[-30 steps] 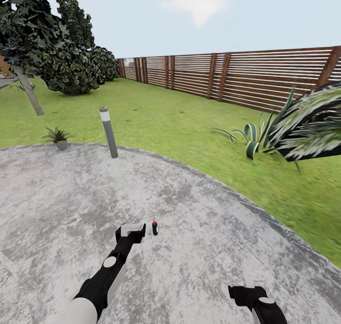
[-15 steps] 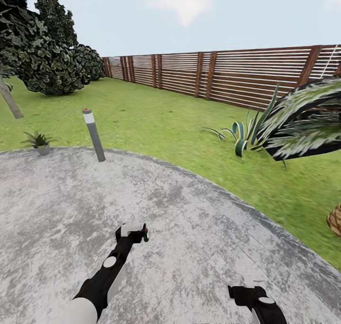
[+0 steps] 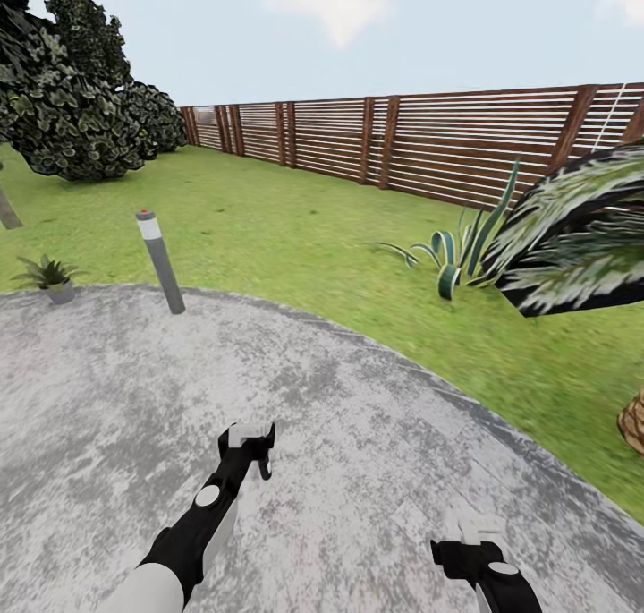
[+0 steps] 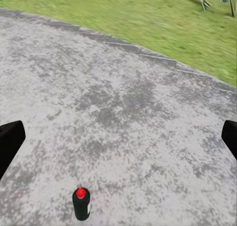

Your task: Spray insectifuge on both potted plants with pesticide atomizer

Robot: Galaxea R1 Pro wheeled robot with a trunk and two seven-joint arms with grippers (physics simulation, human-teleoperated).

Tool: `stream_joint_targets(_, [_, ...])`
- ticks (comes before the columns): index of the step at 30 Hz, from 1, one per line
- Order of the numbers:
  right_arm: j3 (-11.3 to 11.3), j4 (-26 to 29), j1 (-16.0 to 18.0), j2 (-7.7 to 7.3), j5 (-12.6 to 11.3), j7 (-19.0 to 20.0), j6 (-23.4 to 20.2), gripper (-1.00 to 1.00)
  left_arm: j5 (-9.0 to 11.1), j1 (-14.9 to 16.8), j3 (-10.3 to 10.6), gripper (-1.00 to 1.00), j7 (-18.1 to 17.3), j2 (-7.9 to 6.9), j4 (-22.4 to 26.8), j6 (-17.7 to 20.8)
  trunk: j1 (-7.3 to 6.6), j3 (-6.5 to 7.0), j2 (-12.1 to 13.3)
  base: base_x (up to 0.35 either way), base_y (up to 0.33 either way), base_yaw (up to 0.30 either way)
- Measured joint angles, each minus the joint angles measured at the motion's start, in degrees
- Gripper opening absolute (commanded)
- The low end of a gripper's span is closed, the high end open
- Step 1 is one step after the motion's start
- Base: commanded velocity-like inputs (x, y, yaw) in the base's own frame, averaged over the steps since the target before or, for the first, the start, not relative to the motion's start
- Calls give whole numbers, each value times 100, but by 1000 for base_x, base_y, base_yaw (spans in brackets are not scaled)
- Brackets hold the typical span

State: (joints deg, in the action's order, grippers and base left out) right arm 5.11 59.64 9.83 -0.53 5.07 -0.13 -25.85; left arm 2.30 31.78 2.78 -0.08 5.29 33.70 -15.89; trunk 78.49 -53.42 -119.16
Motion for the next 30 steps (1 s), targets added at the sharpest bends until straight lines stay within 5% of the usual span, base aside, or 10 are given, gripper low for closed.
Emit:
stream_joint_targets(16, [0, -1, 1, 0, 1, 0, 0, 100, 0, 0, -3, 100, 0, 0, 9, 7, 1, -83, 0, 8, 0, 4])
stream_joint_targets(30, [7, 3, 0, 0, 3, 0, 0, 100, 0, 0, -4, 100, 0, 0, 4, 5, 308, -419, -560, 0, 0, 0])
